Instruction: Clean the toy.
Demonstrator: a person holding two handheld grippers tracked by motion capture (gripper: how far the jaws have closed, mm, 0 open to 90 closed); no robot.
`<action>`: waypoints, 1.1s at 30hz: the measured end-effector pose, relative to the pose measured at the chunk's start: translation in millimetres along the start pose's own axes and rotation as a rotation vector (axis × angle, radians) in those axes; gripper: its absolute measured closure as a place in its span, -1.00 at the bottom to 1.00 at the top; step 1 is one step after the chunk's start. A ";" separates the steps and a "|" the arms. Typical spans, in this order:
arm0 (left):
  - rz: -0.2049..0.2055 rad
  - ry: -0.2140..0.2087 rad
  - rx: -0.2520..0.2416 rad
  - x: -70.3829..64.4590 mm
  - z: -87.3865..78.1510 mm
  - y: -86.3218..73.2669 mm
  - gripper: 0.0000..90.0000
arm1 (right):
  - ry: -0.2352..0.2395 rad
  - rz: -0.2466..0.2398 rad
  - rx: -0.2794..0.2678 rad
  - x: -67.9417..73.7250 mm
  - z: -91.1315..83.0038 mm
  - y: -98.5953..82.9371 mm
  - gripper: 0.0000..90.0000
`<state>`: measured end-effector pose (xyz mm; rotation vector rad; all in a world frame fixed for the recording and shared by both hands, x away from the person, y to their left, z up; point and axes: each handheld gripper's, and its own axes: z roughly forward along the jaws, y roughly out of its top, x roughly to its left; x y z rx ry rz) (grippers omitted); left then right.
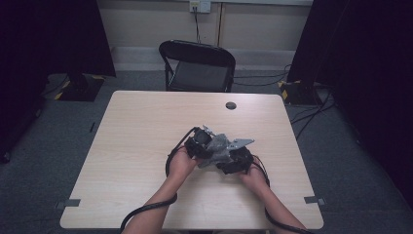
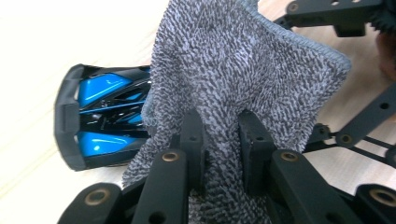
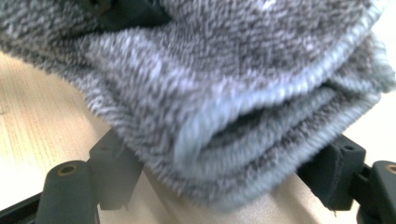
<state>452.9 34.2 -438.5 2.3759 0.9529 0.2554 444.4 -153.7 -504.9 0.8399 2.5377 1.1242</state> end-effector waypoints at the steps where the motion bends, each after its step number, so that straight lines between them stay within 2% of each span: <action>1: 0.002 0.009 0.005 1.2 -0.6 0.9 0.67 | 0.000 0.000 0.000 0.0 0.0 0.0 -0.49; 6: -0.023 0.029 0.012 10.8 -3.0 2.5 0.67 | 0.000 0.000 0.000 0.0 0.0 0.0 -0.49; 9: -0.021 0.046 0.021 15.5 -3.4 2.2 0.67 | 0.000 0.001 0.000 0.1 0.0 0.0 -0.49; 16: -0.036 0.050 0.033 23.4 -3.3 2.9 0.66 | 0.000 0.000 0.000 0.0 0.0 0.0 -0.49; 19: -0.040 0.070 0.038 26.0 -3.5 3.3 0.66 | 0.000 0.000 0.000 0.1 0.0 0.0 -0.49; 24: -0.059 0.070 0.041 32.8 -3.7 2.4 0.66 | -0.001 0.000 0.000 0.2 0.0 0.0 -0.49; 29: -0.066 0.088 0.043 39.0 -4.9 1.0 0.66 | -0.001 -0.001 -0.004 0.4 -0.9 -0.5 -0.41; 33: -0.074 0.080 0.044 39.9 -4.9 0.9 0.66 | -0.002 -0.001 -0.004 0.4 -0.9 -0.4 -0.41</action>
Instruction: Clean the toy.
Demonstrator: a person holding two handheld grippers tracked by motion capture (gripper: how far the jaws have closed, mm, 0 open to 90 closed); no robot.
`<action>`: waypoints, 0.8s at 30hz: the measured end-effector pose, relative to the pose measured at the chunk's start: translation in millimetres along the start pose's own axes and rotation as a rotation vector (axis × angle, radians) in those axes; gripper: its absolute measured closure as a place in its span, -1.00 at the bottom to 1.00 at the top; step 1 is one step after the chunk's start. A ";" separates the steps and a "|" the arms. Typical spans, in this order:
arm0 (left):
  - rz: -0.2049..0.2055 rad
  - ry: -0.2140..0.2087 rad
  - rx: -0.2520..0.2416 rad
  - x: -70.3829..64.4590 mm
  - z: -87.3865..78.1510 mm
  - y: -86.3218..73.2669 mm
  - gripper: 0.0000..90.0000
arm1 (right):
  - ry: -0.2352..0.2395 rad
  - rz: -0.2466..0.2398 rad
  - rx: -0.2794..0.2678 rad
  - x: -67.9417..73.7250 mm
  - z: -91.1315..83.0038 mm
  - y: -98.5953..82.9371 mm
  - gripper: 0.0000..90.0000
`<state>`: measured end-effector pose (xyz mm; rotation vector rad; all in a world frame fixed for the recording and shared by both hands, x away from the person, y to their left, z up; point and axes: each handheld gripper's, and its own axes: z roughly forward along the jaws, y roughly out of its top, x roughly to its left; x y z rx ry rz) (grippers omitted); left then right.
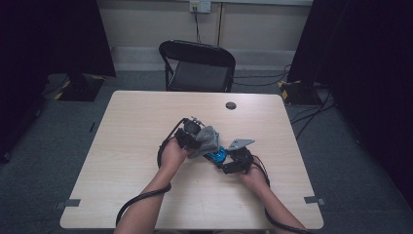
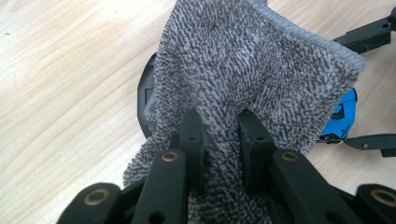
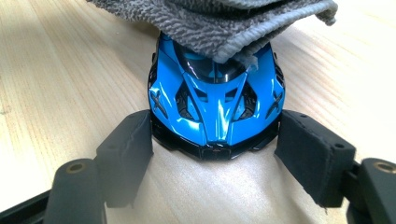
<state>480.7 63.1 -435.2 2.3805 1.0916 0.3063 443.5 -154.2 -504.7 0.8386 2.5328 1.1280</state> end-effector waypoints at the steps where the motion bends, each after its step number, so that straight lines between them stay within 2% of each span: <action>1: 0.002 -0.001 0.002 -0.2 0.2 0.0 0.66 | 0.000 0.000 0.000 0.0 0.0 0.0 -0.41; 6: -0.002 0.002 0.001 1.0 -0.7 0.7 0.66 | 0.001 0.001 0.000 0.0 0.0 0.0 -0.40; 12: -0.026 0.007 -0.016 7.4 -5.1 1.2 0.66 | 0.003 0.001 -0.001 -0.2 -0.1 -0.1 -0.40; 24: -0.053 0.028 -0.016 19.9 -6.7 0.8 0.67 | 0.005 0.001 -0.001 -0.2 -0.1 -0.1 -0.40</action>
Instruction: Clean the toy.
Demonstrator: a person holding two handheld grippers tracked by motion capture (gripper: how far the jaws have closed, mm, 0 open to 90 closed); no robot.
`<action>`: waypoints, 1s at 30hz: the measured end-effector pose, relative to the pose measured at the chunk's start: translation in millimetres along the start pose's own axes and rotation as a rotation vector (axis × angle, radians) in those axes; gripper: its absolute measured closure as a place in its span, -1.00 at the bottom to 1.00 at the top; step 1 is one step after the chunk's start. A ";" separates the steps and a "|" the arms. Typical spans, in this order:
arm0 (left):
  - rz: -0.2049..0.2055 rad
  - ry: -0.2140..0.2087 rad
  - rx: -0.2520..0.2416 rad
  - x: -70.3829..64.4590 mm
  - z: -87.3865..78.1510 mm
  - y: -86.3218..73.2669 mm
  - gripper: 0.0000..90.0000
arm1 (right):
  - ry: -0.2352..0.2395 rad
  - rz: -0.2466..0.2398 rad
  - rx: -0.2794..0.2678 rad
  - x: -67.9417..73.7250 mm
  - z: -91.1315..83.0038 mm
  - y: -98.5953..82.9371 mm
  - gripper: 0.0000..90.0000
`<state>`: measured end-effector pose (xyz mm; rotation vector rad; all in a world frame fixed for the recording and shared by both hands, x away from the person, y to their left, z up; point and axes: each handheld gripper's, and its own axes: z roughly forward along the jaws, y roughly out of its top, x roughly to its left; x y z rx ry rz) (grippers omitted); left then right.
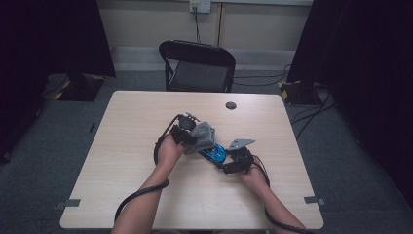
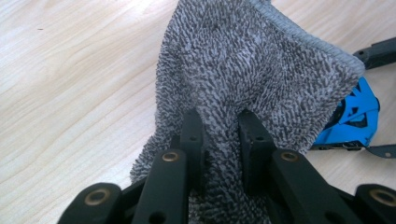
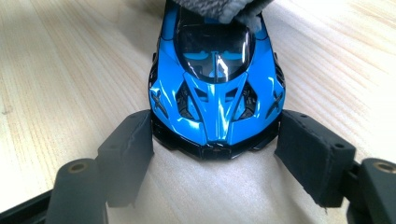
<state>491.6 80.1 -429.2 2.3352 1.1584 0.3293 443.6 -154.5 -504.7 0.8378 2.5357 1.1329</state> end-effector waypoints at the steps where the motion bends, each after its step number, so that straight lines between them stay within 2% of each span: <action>1: -0.005 0.005 -0.005 0.9 -0.7 0.0 0.67 | 0.000 0.000 0.000 0.0 0.0 0.0 -0.40; 3: -0.005 0.016 -0.003 4.2 -2.8 -0.3 0.67 | -0.001 -0.001 0.000 -0.1 0.0 0.0 -0.40; 8: -0.040 0.046 0.006 18.9 -7.2 -6.8 0.67 | -0.001 0.001 -0.001 0.0 0.0 0.0 -0.40; 14: -0.086 0.058 0.018 39.2 -11.3 -21.0 0.67 | -0.001 0.001 0.000 0.0 -0.1 0.0 -0.40; 16: -0.115 0.053 0.009 45.1 -12.4 -26.5 0.67 | -0.002 0.001 -0.001 0.1 0.0 0.0 -0.40; 20: -0.141 0.046 -0.004 51.7 -16.2 -33.4 0.67 | -0.001 0.000 0.000 0.0 -0.1 0.0 -0.40; 23: -0.136 0.040 -0.012 52.7 -20.1 -34.9 0.67 | -0.003 0.001 0.000 0.2 -0.3 -0.2 -0.41; 26: -0.129 0.037 -0.018 51.7 -23.1 -34.4 0.67 | -0.013 0.007 0.012 0.4 0.1 -0.2 -0.60; 30: -0.117 0.031 -0.033 49.6 -26.8 -32.2 0.67 | -0.008 -0.002 0.013 0.0 -0.3 -0.4 -0.68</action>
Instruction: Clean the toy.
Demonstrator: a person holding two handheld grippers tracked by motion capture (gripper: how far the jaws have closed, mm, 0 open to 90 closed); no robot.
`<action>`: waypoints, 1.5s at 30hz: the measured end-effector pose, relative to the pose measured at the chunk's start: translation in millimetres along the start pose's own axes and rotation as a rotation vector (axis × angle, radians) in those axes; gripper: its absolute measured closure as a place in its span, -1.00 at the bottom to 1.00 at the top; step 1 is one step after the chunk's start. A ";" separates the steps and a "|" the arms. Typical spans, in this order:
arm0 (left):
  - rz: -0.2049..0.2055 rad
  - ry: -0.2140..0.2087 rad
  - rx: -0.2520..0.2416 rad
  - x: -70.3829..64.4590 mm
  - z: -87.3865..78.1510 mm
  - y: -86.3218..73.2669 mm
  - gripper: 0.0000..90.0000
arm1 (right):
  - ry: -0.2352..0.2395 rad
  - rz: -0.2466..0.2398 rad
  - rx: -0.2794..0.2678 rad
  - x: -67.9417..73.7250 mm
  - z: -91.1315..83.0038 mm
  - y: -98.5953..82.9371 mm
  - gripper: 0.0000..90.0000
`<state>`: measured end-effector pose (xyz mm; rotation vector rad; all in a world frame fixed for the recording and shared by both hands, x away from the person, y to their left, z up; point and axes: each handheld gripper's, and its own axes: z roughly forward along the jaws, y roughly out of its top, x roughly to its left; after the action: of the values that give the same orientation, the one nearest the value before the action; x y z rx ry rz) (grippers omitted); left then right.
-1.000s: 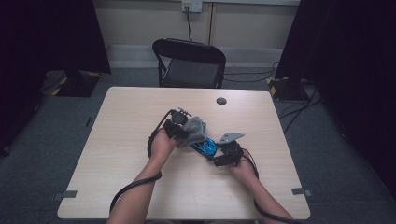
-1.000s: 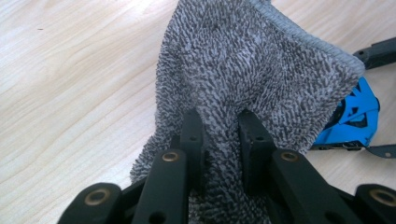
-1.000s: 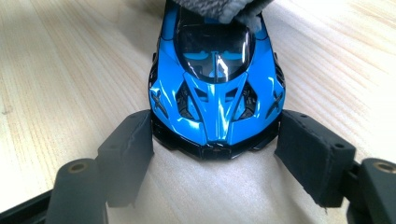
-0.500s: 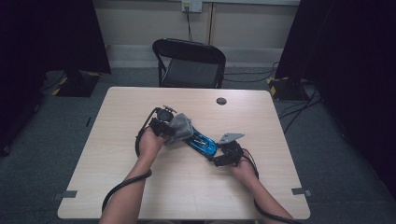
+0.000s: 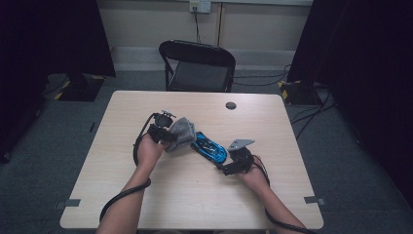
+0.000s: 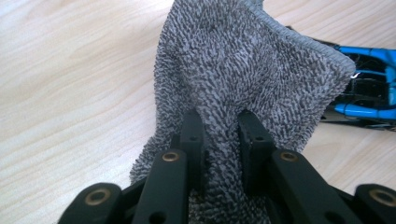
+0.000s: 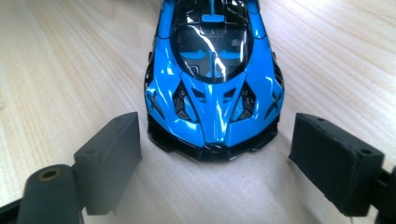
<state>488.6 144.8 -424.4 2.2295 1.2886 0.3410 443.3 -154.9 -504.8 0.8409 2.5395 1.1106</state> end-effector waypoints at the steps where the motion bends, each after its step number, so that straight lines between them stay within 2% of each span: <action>1: -0.002 -0.001 -0.002 -0.7 -0.4 0.5 0.67 | 0.008 -0.019 0.003 -0.5 0.0 -0.3 -0.70; 7: 0.020 -0.021 -0.018 -7.1 -5.2 5.7 0.67 | 0.033 -0.033 -0.016 -4.5 -1.2 4.5 -0.70; 9: 0.024 -0.028 -0.023 -10.0 -5.8 7.4 0.67 | 0.028 -0.041 -0.018 -5.2 0.0 8.8 -0.70; 11: 0.034 -0.034 -0.022 -13.0 -6.0 9.1 0.67 | 0.040 -0.026 -0.022 -5.2 4.2 11.9 -0.69; 12: 0.029 -0.040 -0.027 -15.3 -5.8 9.5 0.67 | 0.037 -0.027 -0.015 -4.6 6.9 12.9 -0.69; 14: 0.042 -0.053 -0.024 -20.2 -5.8 10.6 0.67 | 0.030 -0.026 0.005 -4.1 13.2 12.9 -0.69; 17: 0.068 -0.066 -0.025 -28.9 -5.3 11.6 0.67 | 0.038 -0.031 0.004 -1.9 15.8 13.8 -0.64; 18: 0.080 -0.073 -0.024 -33.3 -4.5 12.0 0.67 | 0.043 -0.026 0.004 -1.8 16.0 14.0 -0.58; 20: 0.111 -0.090 -0.016 -43.4 -2.5 13.3 0.67 | 0.017 -0.006 -0.011 -1.5 15.4 13.9 -0.46; 27: 0.211 -0.160 0.010 -87.0 10.8 17.1 0.67 | 0.015 -0.005 -0.012 -1.4 15.5 13.9 -0.44; 31: 0.259 -0.164 0.036 -104.8 19.5 17.6 0.67 | 0.016 -0.005 -0.013 -1.5 15.6 13.9 -0.44; 32: 0.272 -0.152 0.046 -107.2 22.6 17.3 0.67 | 0.016 -0.005 -0.013 -1.6 15.6 13.9 -0.44; 37: 0.261 -0.153 0.063 -110.1 33.7 14.3 0.67 | 0.015 -0.005 -0.013 -1.5 15.6 13.8 -0.44; 42: 0.274 -0.136 0.063 -112.7 33.5 13.2 0.67 | 0.015 -0.003 -0.013 -1.3 15.5 13.8 -0.44; 45: 0.273 -0.139 0.060 -112.3 33.8 12.0 0.67 | 0.014 -0.004 -0.014 -1.3 15.5 13.8 -0.44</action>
<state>455.6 32.7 -440.1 2.4383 0.9355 0.2434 456.7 -138.9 -505.2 0.8277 2.5408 1.1354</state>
